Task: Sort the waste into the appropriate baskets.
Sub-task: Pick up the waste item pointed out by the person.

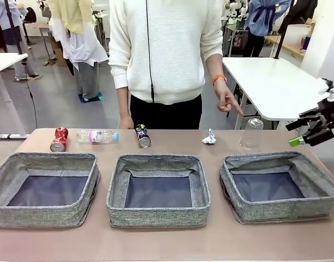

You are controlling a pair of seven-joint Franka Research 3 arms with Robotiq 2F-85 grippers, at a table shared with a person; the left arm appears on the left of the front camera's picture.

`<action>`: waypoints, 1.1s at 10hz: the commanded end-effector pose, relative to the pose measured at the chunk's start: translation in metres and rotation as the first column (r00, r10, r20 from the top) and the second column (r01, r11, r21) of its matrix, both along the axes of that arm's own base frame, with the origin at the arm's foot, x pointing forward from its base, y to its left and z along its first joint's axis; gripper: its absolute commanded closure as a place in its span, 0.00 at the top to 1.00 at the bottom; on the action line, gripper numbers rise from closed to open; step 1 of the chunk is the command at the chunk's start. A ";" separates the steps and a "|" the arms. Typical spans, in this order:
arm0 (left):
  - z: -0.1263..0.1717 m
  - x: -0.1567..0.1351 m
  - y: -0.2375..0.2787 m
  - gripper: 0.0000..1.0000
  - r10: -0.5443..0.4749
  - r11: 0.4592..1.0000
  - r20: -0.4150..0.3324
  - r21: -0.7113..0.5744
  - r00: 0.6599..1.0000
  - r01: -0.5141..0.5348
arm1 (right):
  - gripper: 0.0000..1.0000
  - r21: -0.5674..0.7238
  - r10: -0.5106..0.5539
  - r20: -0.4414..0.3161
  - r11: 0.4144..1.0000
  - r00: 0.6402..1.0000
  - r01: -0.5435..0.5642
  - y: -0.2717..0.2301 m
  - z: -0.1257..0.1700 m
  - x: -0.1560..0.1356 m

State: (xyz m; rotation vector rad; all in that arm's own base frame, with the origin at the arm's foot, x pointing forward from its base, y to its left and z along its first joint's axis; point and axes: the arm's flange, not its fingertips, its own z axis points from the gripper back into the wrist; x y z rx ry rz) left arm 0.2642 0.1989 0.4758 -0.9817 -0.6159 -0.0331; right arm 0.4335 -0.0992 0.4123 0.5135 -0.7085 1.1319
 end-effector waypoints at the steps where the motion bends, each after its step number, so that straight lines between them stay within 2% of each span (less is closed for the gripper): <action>1: 0.001 0.001 0.001 1.00 -0.010 1.000 0.028 -0.008 1.000 0.010 | 1.00 0.086 -0.005 0.003 0.996 1.000 0.005 -0.031 -0.015 0.008; 2: 0.001 0.001 0.001 1.00 -0.010 1.000 0.028 -0.008 1.000 0.010 | 1.00 0.206 0.031 0.013 0.978 0.999 -0.033 -0.045 -0.033 0.028; 3: 0.001 0.001 0.001 1.00 -0.010 1.000 0.028 -0.008 1.000 0.010 | 1.00 0.260 -0.069 0.061 0.964 0.996 0.051 -0.055 -0.048 0.053; 4: 0.001 0.001 0.001 1.00 -0.010 1.000 0.028 -0.008 1.000 0.010 | 1.00 0.351 -0.123 0.129 0.934 0.984 0.071 -0.063 -0.058 0.072; 6: 0.001 0.001 0.001 1.00 -0.010 1.000 0.028 -0.008 1.000 0.010 | 1.00 0.321 -0.241 0.088 0.925 0.967 0.201 -0.077 -0.087 0.107; 7: 0.001 0.001 0.001 1.00 -0.010 1.000 0.028 -0.008 1.000 0.010 | 1.00 0.276 -0.264 0.090 0.933 0.960 0.230 -0.073 -0.096 0.119; 8: 0.001 0.001 0.001 1.00 -0.010 1.000 0.028 -0.008 1.000 0.010 | 1.00 0.336 -0.212 0.065 0.925 0.975 0.179 -0.075 -0.080 0.085; 9: 0.001 0.001 0.001 1.00 -0.010 1.000 0.028 -0.008 1.000 0.010 | 1.00 0.325 -0.244 0.061 0.922 0.968 0.211 -0.079 -0.095 0.105; 10: 0.001 0.001 0.001 1.00 -0.010 1.000 0.028 -0.008 1.000 0.010 | 1.00 0.314 -0.185 0.051 0.936 0.981 0.160 -0.072 -0.086 0.113; 11: 0.001 0.001 0.001 1.00 -0.010 1.000 0.028 -0.008 1.000 0.010 | 1.00 0.293 -0.189 0.025 0.940 0.982 0.174 -0.073 -0.090 0.126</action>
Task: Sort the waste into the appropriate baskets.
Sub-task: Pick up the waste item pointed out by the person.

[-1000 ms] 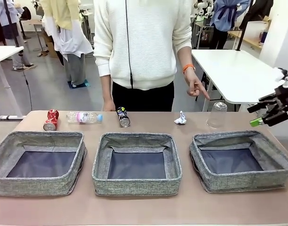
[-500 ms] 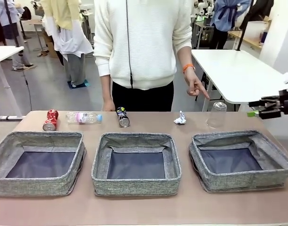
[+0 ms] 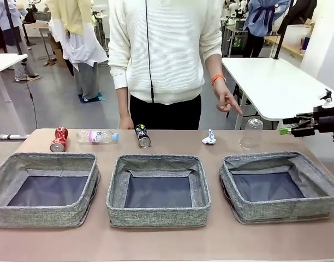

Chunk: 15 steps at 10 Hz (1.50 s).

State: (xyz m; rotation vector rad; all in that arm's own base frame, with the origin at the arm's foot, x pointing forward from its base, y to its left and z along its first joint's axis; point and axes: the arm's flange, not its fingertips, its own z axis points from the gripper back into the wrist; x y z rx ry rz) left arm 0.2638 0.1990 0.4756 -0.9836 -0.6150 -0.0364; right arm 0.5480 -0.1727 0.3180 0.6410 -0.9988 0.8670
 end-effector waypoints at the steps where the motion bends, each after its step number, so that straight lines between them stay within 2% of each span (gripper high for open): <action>1: 0.002 0.001 0.001 1.00 -0.006 1.000 0.027 -0.007 1.000 0.006 | 1.00 -0.002 0.036 -0.069 0.999 0.997 -0.036 0.004 -0.005 0.029; 3: 0.002 0.001 0.001 1.00 -0.006 1.000 0.027 -0.007 1.000 0.006 | 1.00 -0.010 0.024 -0.075 1.000 0.997 -0.025 0.011 -0.010 0.047; 6: 0.002 0.001 0.001 1.00 -0.006 1.000 0.027 -0.007 1.000 0.006 | 1.00 -0.029 0.067 -0.086 0.997 0.994 -0.070 0.036 -0.024 0.069; 9: 0.002 0.001 0.001 1.00 -0.006 1.000 0.027 -0.007 1.000 0.006 | 1.00 -0.018 0.149 -0.126 0.988 0.981 -0.152 0.060 -0.047 0.074; 15: 0.002 0.001 0.001 1.00 -0.006 1.000 0.027 -0.007 1.000 0.006 | 1.00 0.073 0.154 -0.045 0.986 0.987 -0.150 0.083 -0.070 0.077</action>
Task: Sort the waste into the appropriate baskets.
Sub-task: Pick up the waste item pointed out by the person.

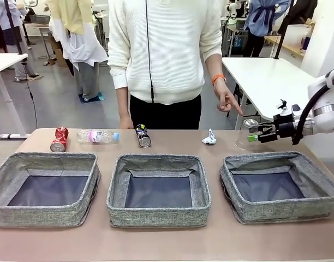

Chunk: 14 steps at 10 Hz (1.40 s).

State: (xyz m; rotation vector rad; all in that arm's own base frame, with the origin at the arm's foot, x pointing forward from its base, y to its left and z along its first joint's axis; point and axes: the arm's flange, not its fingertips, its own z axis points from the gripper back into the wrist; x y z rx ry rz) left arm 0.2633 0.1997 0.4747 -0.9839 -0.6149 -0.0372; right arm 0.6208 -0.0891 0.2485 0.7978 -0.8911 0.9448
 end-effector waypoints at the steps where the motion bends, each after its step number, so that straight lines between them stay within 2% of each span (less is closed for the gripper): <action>1: 0.003 0.002 0.000 1.00 -0.005 1.000 0.027 -0.007 1.000 0.006 | 1.00 0.042 -0.016 0.098 0.999 0.995 0.012 0.003 -0.004 0.004; 2: 0.003 0.002 0.000 1.00 -0.005 1.000 0.027 -0.007 1.000 0.006 | 1.00 0.085 -0.013 0.137 0.996 0.991 0.002 0.009 -0.009 0.004; 5: 0.003 0.002 0.000 1.00 -0.005 1.000 0.027 -0.007 1.000 0.006 | 1.00 0.183 -0.025 0.150 0.983 0.988 -0.003 0.020 -0.018 0.008; 9: 0.003 0.002 0.000 1.00 -0.005 1.000 0.027 -0.007 1.000 0.006 | 1.00 0.174 -0.014 0.129 0.985 0.992 -0.009 0.020 -0.017 0.007; 10: 0.003 0.002 0.000 1.00 -0.005 1.000 0.027 -0.007 1.000 0.006 | 0.80 0.168 -0.014 0.125 0.986 0.992 -0.007 0.020 -0.017 0.006; 11: 0.003 0.002 0.000 1.00 -0.005 1.000 0.027 -0.007 1.000 0.006 | 0.80 0.156 -0.012 0.117 0.988 0.993 -0.007 0.020 -0.017 0.006; 12: 0.003 0.002 0.000 1.00 -0.005 1.000 0.027 -0.007 1.000 0.006 | 0.61 0.149 -0.015 0.116 0.989 0.993 -0.002 0.019 -0.017 0.005; 13: 0.003 0.002 0.000 1.00 -0.005 1.000 0.027 -0.007 1.000 0.006 | 0.75 0.138 -0.014 0.113 0.990 0.994 -0.002 0.017 -0.017 0.005; 14: 0.003 0.002 0.000 1.00 -0.005 1.000 0.027 -0.007 1.000 0.006 | 0.41 0.113 -0.015 0.092 0.994 0.996 0.004 0.015 -0.018 0.004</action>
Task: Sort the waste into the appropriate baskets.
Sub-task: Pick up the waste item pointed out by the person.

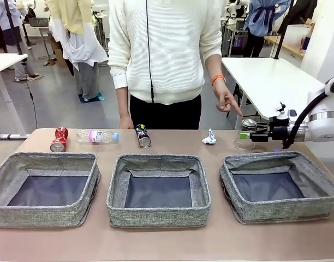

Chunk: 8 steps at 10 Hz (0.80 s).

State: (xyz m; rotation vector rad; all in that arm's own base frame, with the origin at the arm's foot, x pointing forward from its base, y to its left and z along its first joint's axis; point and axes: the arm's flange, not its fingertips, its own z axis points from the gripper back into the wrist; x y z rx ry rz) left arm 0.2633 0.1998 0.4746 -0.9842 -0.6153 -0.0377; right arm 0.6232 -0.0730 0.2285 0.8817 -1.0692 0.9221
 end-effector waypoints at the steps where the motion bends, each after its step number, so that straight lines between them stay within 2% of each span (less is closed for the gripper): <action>1: 0.003 0.002 0.000 1.00 -0.005 1.000 0.027 -0.007 1.000 0.005 | 0.55 -0.052 -0.005 -0.019 0.999 1.000 0.004 -0.003 0.003 0.002; 2: 0.003 0.002 0.000 1.00 -0.005 1.000 0.027 -0.007 1.000 0.005 | 0.21 -0.053 -0.006 -0.018 0.999 1.000 0.005 -0.005 0.004 0.001; 3: 0.003 0.002 0.000 1.00 -0.005 1.000 0.027 -0.007 1.000 0.005 | 0.35 -0.053 -0.011 -0.018 0.999 1.000 0.010 -0.008 0.005 0.001; 4: 0.003 0.002 0.000 1.00 -0.005 1.000 0.027 -0.007 1.000 0.005 | 0.02 -0.055 -0.015 -0.017 0.998 1.000 0.014 -0.010 0.007 0.001; 5: 0.003 0.002 0.000 1.00 -0.005 1.000 0.027 -0.007 1.000 0.005 | 0.16 -0.062 -0.011 0.000 0.998 1.000 0.011 -0.013 0.009 0.000; 6: 0.003 0.002 0.000 1.00 -0.005 1.000 0.027 -0.007 1.000 0.005 | 0.16 -0.045 -0.011 -0.037 0.999 0.999 0.010 -0.017 0.013 -0.001; 8: 0.003 0.002 0.000 1.00 -0.005 1.000 0.027 -0.007 1.000 0.005 | 0.16 -0.069 -0.035 -0.051 0.997 0.998 0.032 -0.025 0.025 -0.005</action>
